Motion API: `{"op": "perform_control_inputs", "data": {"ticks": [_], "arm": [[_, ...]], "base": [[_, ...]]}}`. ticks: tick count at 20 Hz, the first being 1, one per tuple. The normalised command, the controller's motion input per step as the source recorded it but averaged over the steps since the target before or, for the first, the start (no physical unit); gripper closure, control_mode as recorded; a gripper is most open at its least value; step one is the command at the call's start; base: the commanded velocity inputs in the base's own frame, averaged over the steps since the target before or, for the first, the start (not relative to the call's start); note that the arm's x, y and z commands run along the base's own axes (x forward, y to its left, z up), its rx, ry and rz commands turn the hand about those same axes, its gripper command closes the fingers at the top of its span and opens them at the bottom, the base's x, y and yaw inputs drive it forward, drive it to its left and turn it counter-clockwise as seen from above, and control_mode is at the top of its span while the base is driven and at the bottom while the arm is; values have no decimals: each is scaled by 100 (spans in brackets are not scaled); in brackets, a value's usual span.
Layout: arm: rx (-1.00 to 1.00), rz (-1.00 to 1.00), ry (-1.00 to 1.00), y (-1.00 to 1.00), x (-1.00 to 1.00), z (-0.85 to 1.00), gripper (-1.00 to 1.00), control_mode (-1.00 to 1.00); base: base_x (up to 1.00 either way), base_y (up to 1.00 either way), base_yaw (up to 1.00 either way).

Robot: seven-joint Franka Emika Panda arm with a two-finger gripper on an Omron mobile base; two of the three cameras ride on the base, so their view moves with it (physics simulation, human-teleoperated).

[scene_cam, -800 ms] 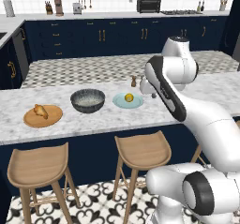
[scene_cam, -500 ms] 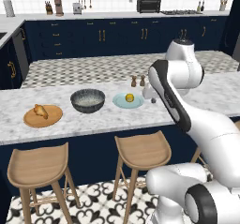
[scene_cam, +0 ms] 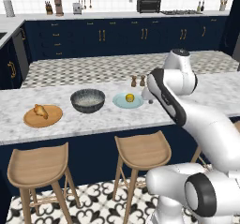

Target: Pick the chicken drumstick and lemon from their plates and place them in the bowl. Then put the bowl in the fridge.

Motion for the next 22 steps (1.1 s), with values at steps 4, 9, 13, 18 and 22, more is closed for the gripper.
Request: {"op": "perform_control_inputs", "data": {"ticks": [4, 9, 13, 18, 22], "arm": [[0, 1, 8, 0, 99, -9, -100, -100], [0, 0, 0, 0, 77, -42, -100, -100], [0, 0, 0, 6, 42, -58, -100, -100], [0, 0, 0, 0, 30, -29, -100, -100], [0, 0, 0, 0, 9, -23, -100, -100]], "base": [[0, 0, 0], [0, 0, 0], [0, 0, 0], [0, 0, 0], [0, 0, 0]]}}
